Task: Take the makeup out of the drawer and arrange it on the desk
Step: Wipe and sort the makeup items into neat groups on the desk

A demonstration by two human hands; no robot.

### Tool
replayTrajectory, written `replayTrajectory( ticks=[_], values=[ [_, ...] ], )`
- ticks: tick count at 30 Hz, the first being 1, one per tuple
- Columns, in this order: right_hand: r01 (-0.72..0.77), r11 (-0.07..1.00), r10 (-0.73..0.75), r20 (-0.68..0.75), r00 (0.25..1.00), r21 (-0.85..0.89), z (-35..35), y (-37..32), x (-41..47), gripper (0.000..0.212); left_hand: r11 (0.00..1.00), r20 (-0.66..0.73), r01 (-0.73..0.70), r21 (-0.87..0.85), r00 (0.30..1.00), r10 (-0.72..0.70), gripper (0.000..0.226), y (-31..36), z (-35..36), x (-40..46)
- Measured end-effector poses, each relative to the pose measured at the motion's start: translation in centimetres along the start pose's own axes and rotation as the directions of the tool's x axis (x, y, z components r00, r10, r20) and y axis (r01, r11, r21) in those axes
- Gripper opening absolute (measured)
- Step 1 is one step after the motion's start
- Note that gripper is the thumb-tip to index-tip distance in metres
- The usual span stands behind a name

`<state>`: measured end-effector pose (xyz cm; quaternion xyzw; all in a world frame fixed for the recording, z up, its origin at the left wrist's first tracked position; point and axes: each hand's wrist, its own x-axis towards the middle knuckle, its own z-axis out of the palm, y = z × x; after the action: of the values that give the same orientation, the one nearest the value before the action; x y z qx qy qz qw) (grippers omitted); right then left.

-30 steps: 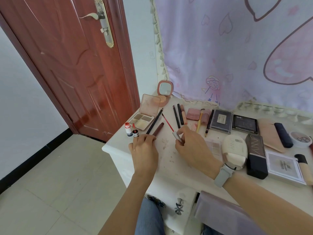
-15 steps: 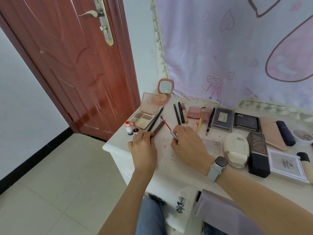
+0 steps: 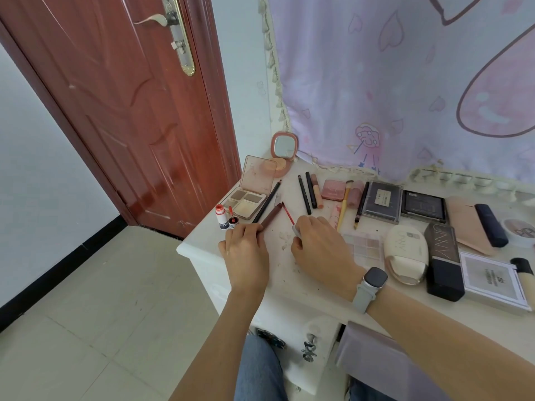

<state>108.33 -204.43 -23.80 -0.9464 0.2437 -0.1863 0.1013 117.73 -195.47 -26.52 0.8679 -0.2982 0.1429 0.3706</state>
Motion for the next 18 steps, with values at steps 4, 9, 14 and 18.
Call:
replayTrajectory(
  ticks=[4, 9, 14, 18],
  values=[
    [-0.055, 0.997, 0.058, -0.066, 0.996, 0.053, 0.09, 0.01, -0.37, 0.013, 1.0, 0.0, 0.016, -0.001, 1.0, -0.016, 0.017, -0.01, 0.16, 0.03],
    [-0.075, 0.985, 0.099, -0.154, 0.983, 0.157, -0.11, -0.48, -0.03, 0.021, 0.999, -0.012, -0.001, -0.039, 1.0, 0.001, 0.015, 0.02, 0.11, -0.02],
    [-0.054, 0.992, 0.066, -0.105, 0.992, 0.11, 0.31, -0.21, -0.05, 0.018, 0.998, -0.018, -0.015, -0.064, 1.0, 0.014, 0.012, -0.04, -0.01, -0.07],
    [-0.045, 0.997, 0.05, -0.091, 0.995, 0.055, 0.75, -0.25, -0.34, 0.018, 0.998, -0.016, -0.004, -0.058, 1.0, 0.004, 0.013, -0.08, 0.0, -0.07]
  ],
)
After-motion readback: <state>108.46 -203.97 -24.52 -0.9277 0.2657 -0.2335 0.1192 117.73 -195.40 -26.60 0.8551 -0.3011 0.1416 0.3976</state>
